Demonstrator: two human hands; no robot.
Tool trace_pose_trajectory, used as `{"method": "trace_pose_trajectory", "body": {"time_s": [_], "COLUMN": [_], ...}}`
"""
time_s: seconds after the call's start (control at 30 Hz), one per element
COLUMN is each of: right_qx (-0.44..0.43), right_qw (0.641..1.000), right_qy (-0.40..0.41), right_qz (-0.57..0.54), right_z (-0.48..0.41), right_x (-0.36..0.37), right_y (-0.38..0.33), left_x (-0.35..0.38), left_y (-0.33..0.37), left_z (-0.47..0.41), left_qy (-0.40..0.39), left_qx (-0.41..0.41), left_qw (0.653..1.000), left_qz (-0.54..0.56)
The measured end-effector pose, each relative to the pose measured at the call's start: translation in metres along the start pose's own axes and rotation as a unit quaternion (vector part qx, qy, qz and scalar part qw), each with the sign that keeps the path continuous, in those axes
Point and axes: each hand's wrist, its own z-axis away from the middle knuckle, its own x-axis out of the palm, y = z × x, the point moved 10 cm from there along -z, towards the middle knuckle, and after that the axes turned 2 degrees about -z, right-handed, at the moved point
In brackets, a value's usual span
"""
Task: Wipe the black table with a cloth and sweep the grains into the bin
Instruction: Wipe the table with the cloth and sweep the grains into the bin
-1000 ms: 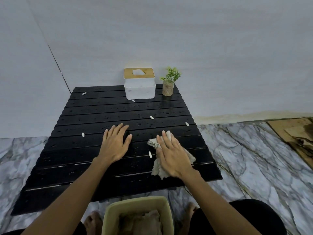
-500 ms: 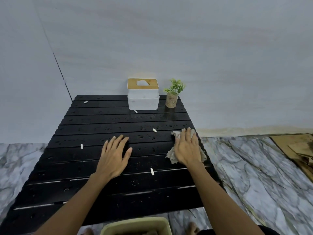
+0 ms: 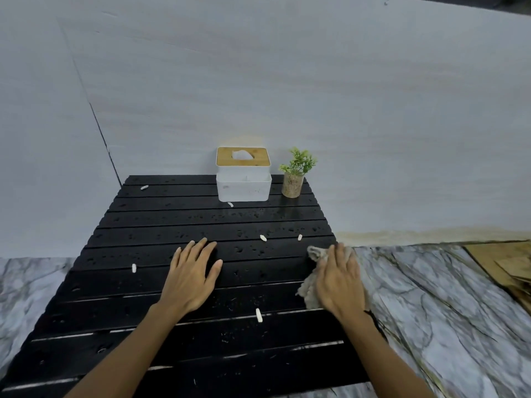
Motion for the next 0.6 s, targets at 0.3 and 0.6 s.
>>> {"method": "trace_pose_trajectory", "body": {"time_s": [0.3,0.6], "right_qx": [-0.075,-0.231], "right_qw": [0.996,0.966], "right_qy": [-0.052,-0.051], "right_qz": [-0.005,-0.108], "right_z": [-0.078,-0.007], "right_x": [0.026,0.023], "right_y": [-0.089,-0.137], "left_x": [0.0,-0.001], "left_y": [-0.011,-0.01], "left_z": [-0.011,-0.011], "left_qy": [0.014,0.017], "left_qx": [-0.011,-0.006], "left_qw": [1.0,1.0], "left_qz": [-0.004,-0.011]}}
